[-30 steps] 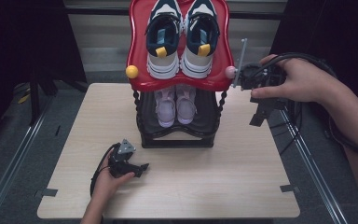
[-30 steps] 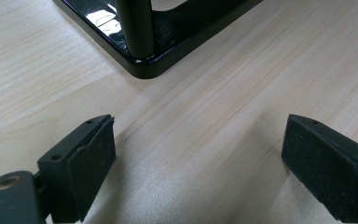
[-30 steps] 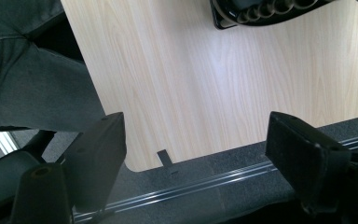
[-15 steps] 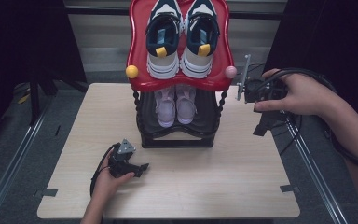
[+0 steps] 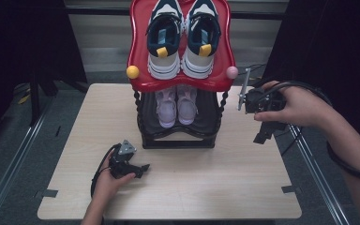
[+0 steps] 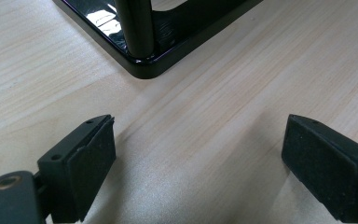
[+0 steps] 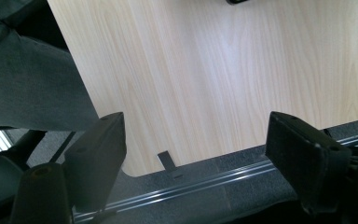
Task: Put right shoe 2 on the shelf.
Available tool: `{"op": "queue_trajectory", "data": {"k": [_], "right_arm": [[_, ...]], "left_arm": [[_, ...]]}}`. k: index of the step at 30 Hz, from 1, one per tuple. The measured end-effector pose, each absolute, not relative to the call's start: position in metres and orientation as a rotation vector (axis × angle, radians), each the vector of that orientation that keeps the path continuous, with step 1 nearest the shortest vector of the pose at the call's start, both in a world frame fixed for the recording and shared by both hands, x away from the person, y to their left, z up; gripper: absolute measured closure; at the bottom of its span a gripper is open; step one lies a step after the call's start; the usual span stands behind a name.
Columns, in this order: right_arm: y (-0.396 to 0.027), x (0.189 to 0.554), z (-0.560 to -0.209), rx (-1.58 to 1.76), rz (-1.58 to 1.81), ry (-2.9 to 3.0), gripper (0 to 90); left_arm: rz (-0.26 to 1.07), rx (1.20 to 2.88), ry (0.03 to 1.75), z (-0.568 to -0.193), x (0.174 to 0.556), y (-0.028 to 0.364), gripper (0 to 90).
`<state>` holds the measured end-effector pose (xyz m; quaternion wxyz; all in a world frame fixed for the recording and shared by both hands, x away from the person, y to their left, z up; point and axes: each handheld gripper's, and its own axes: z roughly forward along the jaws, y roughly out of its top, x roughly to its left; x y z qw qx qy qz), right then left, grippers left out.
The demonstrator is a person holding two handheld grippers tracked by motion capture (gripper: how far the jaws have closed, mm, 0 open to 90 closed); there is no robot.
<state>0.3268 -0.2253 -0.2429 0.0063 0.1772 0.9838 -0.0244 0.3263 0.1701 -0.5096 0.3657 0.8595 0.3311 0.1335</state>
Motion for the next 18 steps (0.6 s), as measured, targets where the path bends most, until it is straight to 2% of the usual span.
{"op": "queue_trajectory", "data": {"k": [18], "right_arm": [[-0.229, 0.321, -0.290, 0.555, -0.012, 3.114, 19.8]], "left_arm": [[0.343, 2.210, 0.852, -0.510, 0.326, 0.170, 9.3]]}}
